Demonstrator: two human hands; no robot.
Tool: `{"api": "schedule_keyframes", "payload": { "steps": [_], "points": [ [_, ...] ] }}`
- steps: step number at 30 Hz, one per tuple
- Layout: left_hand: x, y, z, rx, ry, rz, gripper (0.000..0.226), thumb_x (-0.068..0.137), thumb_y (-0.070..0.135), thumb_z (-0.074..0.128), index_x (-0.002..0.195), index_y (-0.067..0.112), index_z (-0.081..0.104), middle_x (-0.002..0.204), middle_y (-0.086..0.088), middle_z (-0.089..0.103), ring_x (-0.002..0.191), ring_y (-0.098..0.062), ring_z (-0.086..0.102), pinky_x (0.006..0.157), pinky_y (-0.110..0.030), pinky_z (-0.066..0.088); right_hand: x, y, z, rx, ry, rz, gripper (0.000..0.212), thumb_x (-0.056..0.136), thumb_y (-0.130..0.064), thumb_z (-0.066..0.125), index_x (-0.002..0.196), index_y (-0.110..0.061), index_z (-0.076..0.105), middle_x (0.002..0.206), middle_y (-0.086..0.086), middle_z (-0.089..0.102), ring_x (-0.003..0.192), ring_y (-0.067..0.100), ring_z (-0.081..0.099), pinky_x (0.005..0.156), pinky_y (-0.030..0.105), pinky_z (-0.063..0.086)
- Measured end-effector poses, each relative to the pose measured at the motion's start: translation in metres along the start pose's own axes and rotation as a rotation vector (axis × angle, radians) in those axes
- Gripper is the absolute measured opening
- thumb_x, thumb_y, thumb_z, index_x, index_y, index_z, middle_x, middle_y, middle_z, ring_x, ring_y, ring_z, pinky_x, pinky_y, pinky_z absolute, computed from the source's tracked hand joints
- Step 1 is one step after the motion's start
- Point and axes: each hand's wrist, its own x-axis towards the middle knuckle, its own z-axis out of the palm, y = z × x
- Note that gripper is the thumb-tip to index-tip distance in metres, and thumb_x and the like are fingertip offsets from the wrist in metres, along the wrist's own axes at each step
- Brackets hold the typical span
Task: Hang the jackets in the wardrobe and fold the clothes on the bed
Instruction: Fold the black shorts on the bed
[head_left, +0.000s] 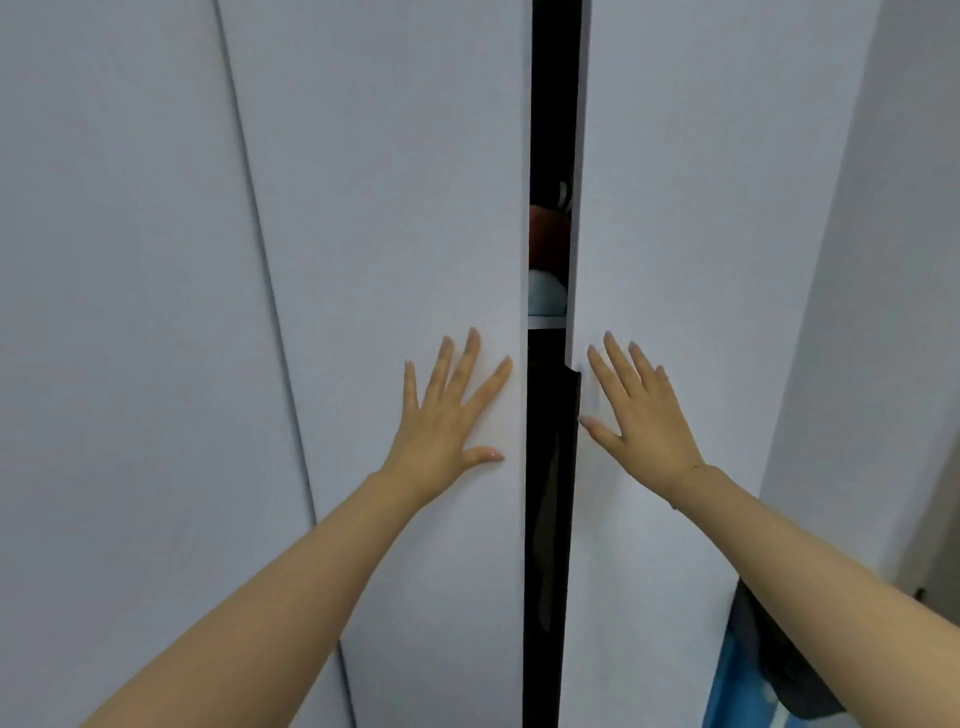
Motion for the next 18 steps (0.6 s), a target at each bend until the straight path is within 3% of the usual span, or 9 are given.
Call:
{"api": "schedule_keyframes", "payload": {
  "steps": [3,6,9,18],
  "points": [
    [0.041,0.006,0.035,0.075,-0.066,-0.071,0.123,0.076,0.072,0.058,0.135,0.039,-0.045,0.146,-0.002,-0.051,0.137,-0.031,-0.042,0.113,-0.068,-0.007,0.03,0.027,0.025,-0.092,-0.023,-0.019,0.088,0.089,-0.069,0.028,0.149,-0.029,-0.022,0.158,-0.001,-0.028,0.148,0.029,-0.019,0.12,0.055,0.005],
    [0.066,0.004,0.059,0.101,-0.056,-0.104,0.123,0.074,0.075,0.056,0.137,0.038,-0.043,0.146,-0.002,-0.05,0.136,-0.031,-0.044,0.115,-0.066,-0.004,0.05,0.038,0.048,-0.075,-0.023,-0.068,0.098,0.081,-0.077,0.026,0.153,-0.024,-0.012,0.161,0.002,-0.022,0.147,0.033,-0.019,0.118,0.06,0.006],
    [0.088,0.004,0.076,0.111,-0.038,-0.14,0.122,0.075,0.073,0.056,0.139,0.036,-0.041,0.148,-0.002,-0.048,0.136,-0.031,-0.044,0.115,-0.066,-0.002,0.069,0.043,0.07,-0.035,0.004,-0.092,0.102,0.079,-0.078,0.033,0.155,-0.022,-0.004,0.162,0.004,-0.012,0.148,0.035,-0.014,0.116,0.063,0.007],
    [0.133,0.003,0.113,0.189,-0.057,-0.269,0.127,0.073,0.069,0.061,0.142,0.034,-0.039,0.149,-0.004,-0.047,0.135,-0.032,-0.045,0.115,-0.067,-0.001,0.108,0.047,0.113,-0.097,0.113,-0.062,0.11,0.076,-0.073,0.055,0.154,-0.023,-0.003,0.162,0.005,-0.011,0.148,0.036,-0.011,0.115,0.065,0.008]
  ]
}}
